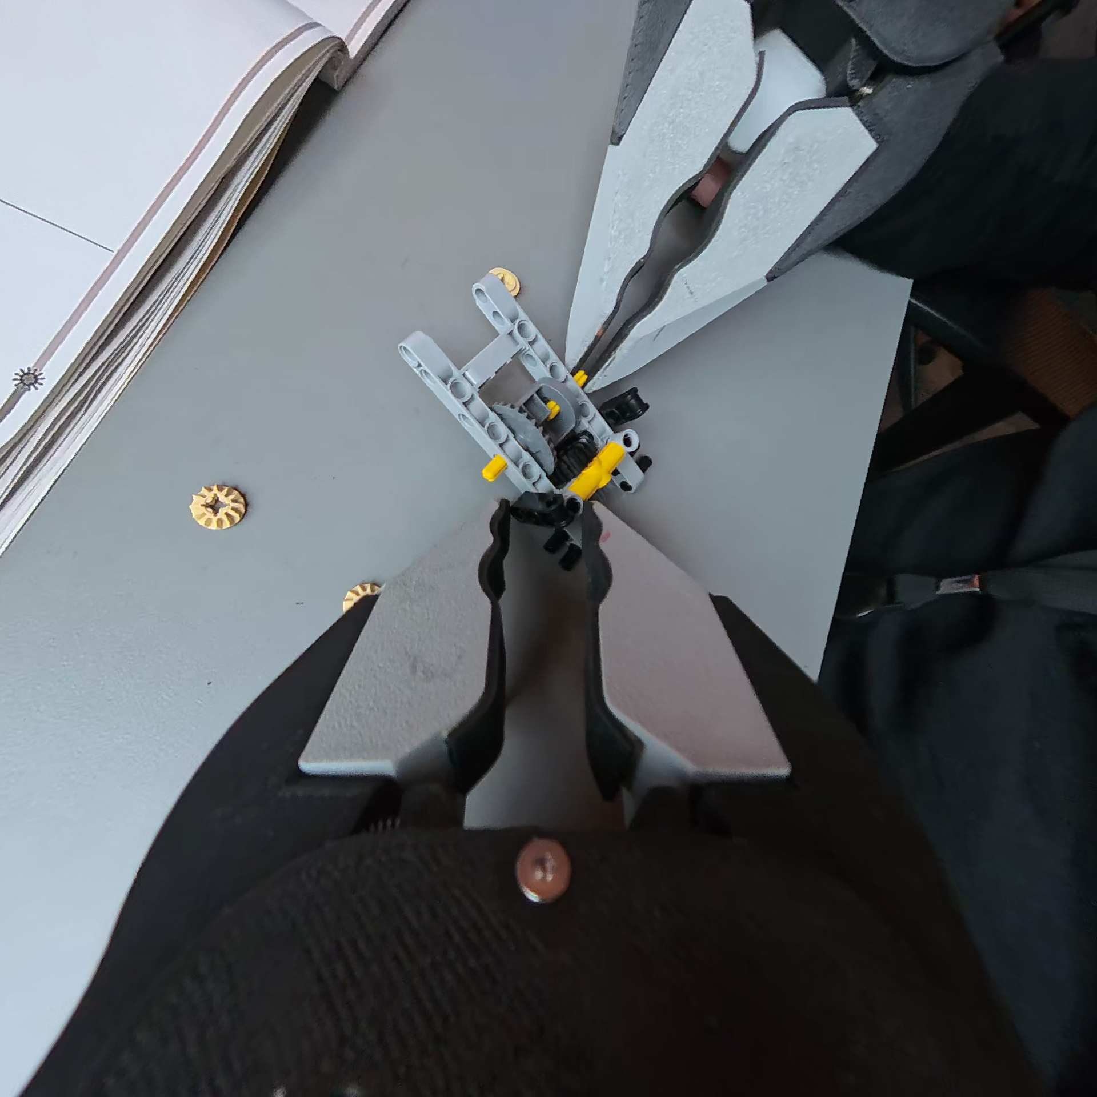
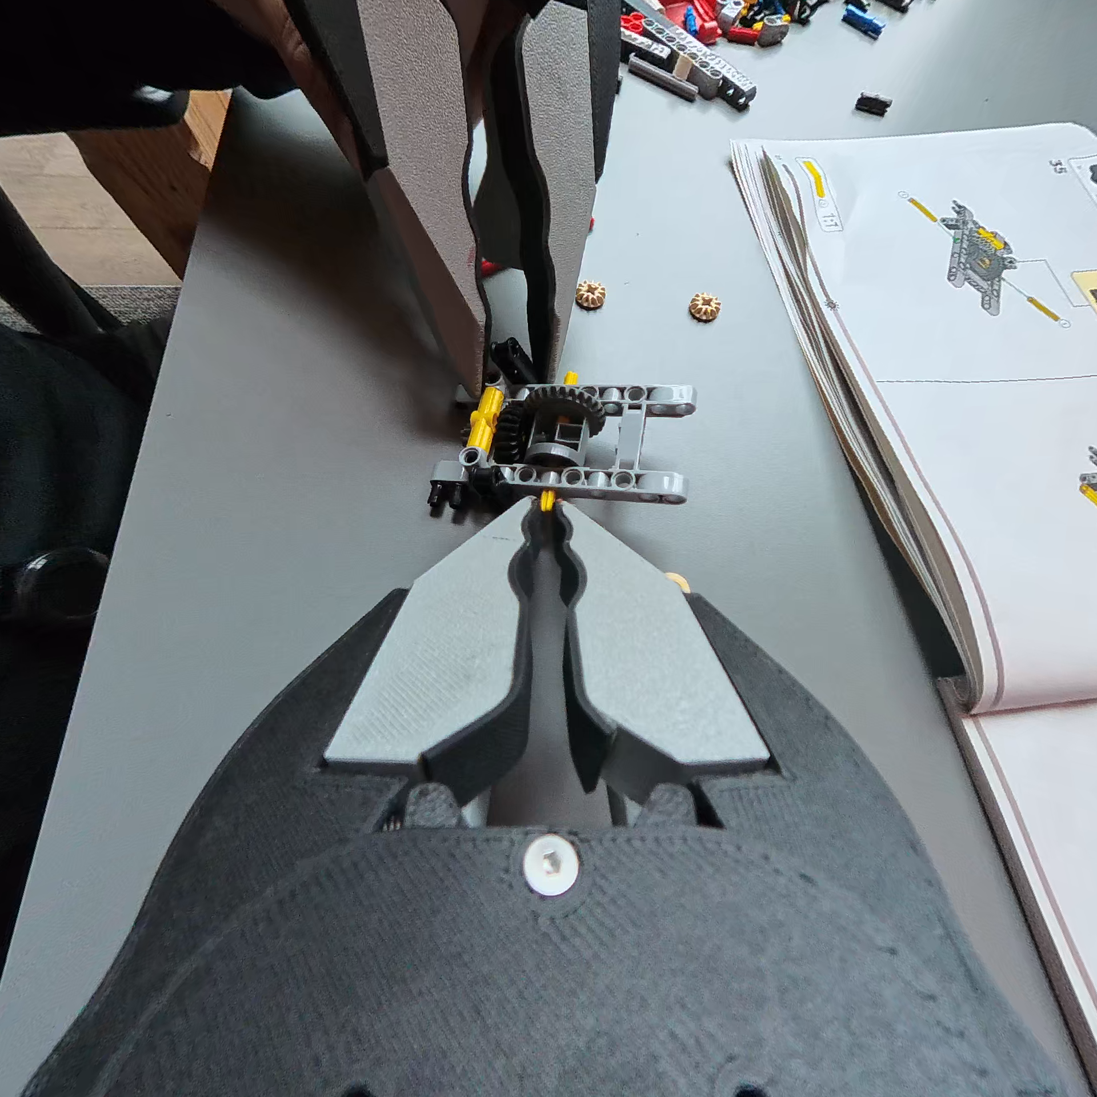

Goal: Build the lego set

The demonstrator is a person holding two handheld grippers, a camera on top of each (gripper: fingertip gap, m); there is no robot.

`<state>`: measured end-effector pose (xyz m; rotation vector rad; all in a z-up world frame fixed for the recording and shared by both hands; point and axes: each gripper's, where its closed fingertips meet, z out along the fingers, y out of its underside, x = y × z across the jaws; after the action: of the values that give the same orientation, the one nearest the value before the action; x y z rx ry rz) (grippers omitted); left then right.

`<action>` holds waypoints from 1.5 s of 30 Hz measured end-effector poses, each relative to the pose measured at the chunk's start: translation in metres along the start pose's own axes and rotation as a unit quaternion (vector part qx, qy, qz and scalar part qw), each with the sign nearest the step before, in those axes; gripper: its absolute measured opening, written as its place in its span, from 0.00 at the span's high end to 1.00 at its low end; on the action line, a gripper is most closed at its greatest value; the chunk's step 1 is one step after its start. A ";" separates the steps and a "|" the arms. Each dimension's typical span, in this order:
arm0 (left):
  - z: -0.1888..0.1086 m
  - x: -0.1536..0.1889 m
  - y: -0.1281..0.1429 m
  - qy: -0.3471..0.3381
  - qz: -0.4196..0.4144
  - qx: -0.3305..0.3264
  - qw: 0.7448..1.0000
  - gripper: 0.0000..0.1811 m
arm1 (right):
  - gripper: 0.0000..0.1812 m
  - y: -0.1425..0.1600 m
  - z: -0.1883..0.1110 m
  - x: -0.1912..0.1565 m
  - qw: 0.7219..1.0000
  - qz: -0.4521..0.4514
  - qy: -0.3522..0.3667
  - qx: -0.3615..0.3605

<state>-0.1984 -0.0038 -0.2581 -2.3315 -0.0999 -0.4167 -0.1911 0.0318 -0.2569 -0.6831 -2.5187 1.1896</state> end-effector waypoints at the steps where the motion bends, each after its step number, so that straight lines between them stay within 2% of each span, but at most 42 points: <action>1: 0.000 -0.001 0.000 0.000 -0.003 0.001 1.000 0.88 | 1.00 0.000 0.000 0.001 1.000 -0.001 0.003 -0.001; 4: -0.001 -0.002 -0.001 -0.002 -0.008 0.006 1.000 0.88 | 1.00 0.002 0.000 0.000 1.000 -0.005 0.006 -0.004; 10: -0.001 -0.003 0.000 -0.007 -0.005 0.005 1.000 0.88 | 0.93 0.000 -0.002 0.000 1.000 0.005 -0.001 0.004; 18: -0.001 -0.002 -0.001 -0.007 -0.002 0.003 1.000 0.88 | 1.00 0.002 -0.004 0.000 1.000 0.006 -0.003 0.002; 27: -0.003 -0.002 -0.002 -0.010 0.004 0.003 1.000 0.88 | 1.00 0.004 -0.005 0.000 1.000 0.006 -0.003 -0.002; 31: -0.004 -0.003 -0.002 -0.014 0.014 0.003 1.000 0.88 | 0.96 0.006 -0.010 0.003 1.000 0.013 -0.005 0.004; 36: -0.008 -0.002 0.001 0.003 0.063 -0.020 0.998 0.88 | 0.94 0.009 -0.021 0.017 1.000 -0.001 0.016 0.003; 40: -0.012 -0.008 -0.009 0.006 0.100 -0.022 0.995 0.88 | 0.93 0.018 -0.031 0.036 0.999 0.003 0.036 -0.013; 45: -0.006 -0.007 -0.010 0.054 0.121 -0.037 0.991 0.88 | 0.89 0.033 -0.031 0.048 0.999 0.012 0.024 -0.037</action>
<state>-0.2083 -0.0008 -0.2494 -2.3527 0.2519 -0.4289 -0.2093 0.0952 -0.2615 -0.7520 -2.5322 1.0776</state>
